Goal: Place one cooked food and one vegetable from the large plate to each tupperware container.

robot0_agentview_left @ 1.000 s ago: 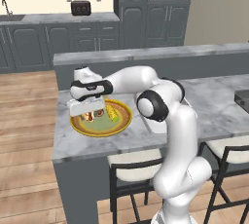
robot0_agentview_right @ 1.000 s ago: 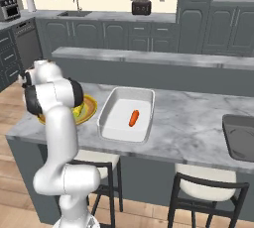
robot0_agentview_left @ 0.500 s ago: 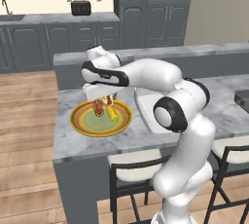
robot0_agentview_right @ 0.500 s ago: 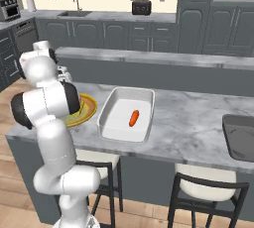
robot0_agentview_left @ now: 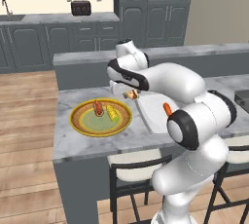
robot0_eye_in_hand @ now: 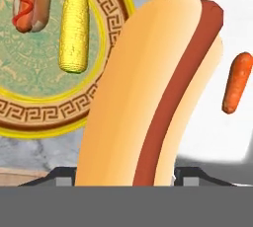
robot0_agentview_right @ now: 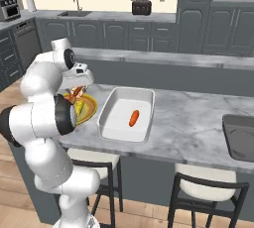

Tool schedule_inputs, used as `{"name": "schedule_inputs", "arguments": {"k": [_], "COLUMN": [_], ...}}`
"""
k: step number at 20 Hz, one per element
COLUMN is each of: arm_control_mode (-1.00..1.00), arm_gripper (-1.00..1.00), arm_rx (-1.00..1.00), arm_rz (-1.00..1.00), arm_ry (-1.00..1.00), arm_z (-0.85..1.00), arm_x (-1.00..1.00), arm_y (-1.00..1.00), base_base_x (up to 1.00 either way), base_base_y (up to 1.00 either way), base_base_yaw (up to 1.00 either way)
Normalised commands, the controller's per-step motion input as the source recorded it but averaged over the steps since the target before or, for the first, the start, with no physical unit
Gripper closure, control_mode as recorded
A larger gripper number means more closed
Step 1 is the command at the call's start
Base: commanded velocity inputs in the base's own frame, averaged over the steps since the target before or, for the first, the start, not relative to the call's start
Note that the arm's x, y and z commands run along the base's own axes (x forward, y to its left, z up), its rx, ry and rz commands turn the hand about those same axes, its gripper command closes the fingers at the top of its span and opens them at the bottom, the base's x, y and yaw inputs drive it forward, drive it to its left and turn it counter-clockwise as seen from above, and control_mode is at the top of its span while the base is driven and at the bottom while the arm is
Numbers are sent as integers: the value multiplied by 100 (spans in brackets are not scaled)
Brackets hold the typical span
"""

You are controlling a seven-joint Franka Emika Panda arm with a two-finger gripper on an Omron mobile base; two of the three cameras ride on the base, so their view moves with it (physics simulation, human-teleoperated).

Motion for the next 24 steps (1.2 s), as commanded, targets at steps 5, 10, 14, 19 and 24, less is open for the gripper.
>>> {"name": "schedule_inputs", "arguments": {"k": [5, 10, 14, 19, 24], "arm_control_mode": [-100, -100, -100, -100, -100], "arm_gripper": [100, 100, 100, 100, 100], "arm_rx": [16, 21, 12, -1, -6], "arm_rz": [5, 0, 0, -3, -14], "arm_ry": [-1, 3, 0, 8, 0], "arm_z": [4, -42, -31, -53, -62], "arm_x": [27, 28, 42, 27, 14], "arm_y": [-100, -98, -89, -8, 0], "base_base_x": [0, 0, 0, 0, 0], "base_base_y": [0, 0, 0, 0, 0], "base_base_yaw": [0, 0, 0, 0, 0]}}
